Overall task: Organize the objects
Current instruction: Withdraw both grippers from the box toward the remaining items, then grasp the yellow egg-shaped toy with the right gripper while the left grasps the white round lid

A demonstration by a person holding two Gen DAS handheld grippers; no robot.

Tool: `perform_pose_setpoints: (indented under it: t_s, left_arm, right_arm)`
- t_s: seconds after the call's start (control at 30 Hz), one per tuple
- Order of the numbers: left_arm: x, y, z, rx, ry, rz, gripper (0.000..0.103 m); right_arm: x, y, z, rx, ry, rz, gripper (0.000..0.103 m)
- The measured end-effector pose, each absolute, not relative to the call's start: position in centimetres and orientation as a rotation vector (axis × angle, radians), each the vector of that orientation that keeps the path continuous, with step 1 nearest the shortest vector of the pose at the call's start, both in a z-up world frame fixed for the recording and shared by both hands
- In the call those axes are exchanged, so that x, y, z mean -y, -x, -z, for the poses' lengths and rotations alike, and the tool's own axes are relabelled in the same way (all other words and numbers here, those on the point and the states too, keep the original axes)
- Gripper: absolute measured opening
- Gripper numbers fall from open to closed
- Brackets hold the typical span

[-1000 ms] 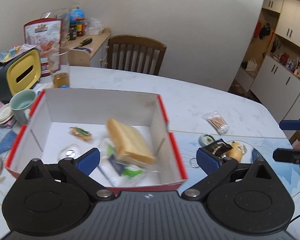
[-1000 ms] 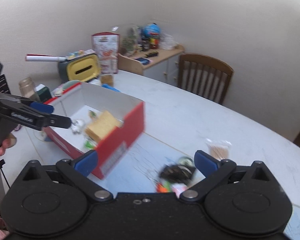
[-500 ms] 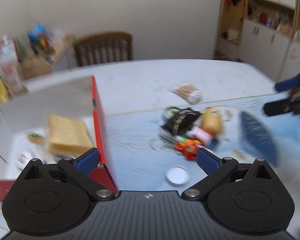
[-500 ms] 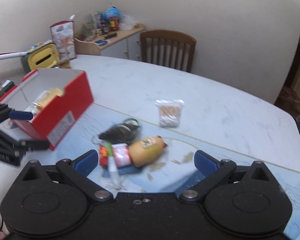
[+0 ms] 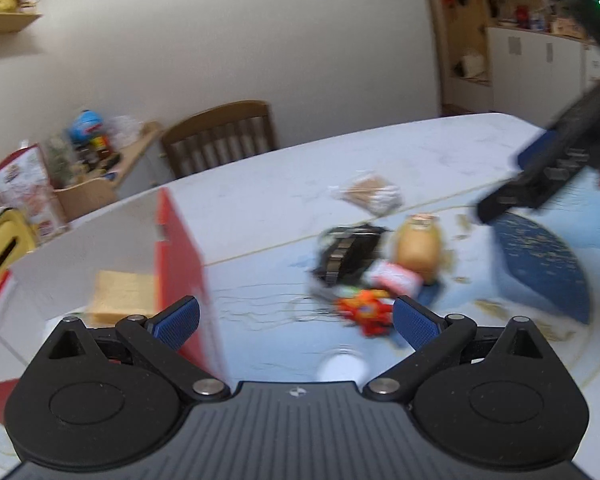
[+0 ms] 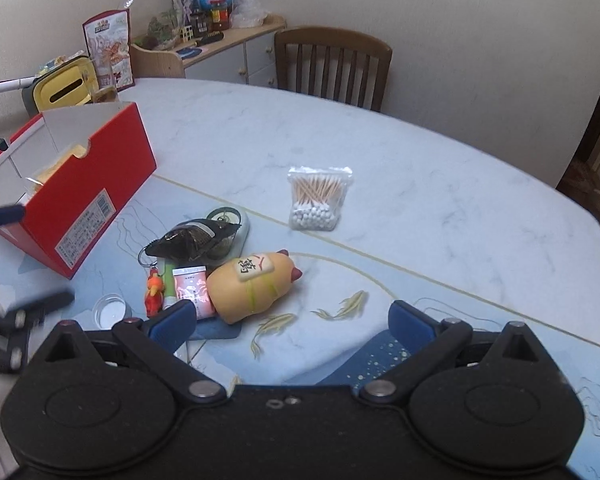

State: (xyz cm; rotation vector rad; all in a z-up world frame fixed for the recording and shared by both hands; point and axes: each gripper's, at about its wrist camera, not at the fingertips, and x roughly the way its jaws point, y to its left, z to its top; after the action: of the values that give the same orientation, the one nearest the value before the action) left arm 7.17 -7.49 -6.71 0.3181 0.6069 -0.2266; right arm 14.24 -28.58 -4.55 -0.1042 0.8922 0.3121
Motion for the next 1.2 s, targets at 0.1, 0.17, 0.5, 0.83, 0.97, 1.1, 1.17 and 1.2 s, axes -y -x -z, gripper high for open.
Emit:
perform_pose_setpoints:
  t_s: [0.1,0.17,0.5,0.83,0.97,1.1,1.17,1.2]
  left_arm:
    - [9.1,-7.2,7.9,-0.656,-0.343,0.257,0.103]
    - [9.3,-7.7,8.7,-0.695,-0.303,0.27,0.103]
    - [8.5,-10.2,11.9,-0.829,-0.215,0.243,0.103]
    - [8.0,-11.0,12.9,-0.878,-0.153,0.254,0.089]
    - [8.0,-11.1,12.9,-0.882,-0.141,0.265,0.074]
    - [7.8,-11.0,12.7,-0.88,-0.133,0.256,0.064]
    - [7.7,-11.0,12.6,-0.878,-0.131,0.248,0.054]
    - [7.6,-11.0,12.5,-0.879,-0.128,0.245,0.052]
  right_arm:
    - [28.3,-15.2,5.2,-0.909,0.094,-0.325,0.102]
    - [28.0,-15.9,5.5,-0.917,0.096,-0.332,0.102]
    - [26.9,-19.2,7.2,-0.965,0.047,-0.357,0.102]
    - [26.0,-21.2,9.0,-1.017,0.045,-0.424,0.094]
    - [26.0,-21.3,9.7,-1.036,0.028,-0.441,0.088]
    - [26.2,-21.3,10.0,-1.049,0.004,-0.457,0.078]
    - [26.3,-21.2,10.0,-1.049,0.0,-0.458,0.077]
    - [26.3,-21.1,9.9,-1.048,-0.001,-0.457,0.077]
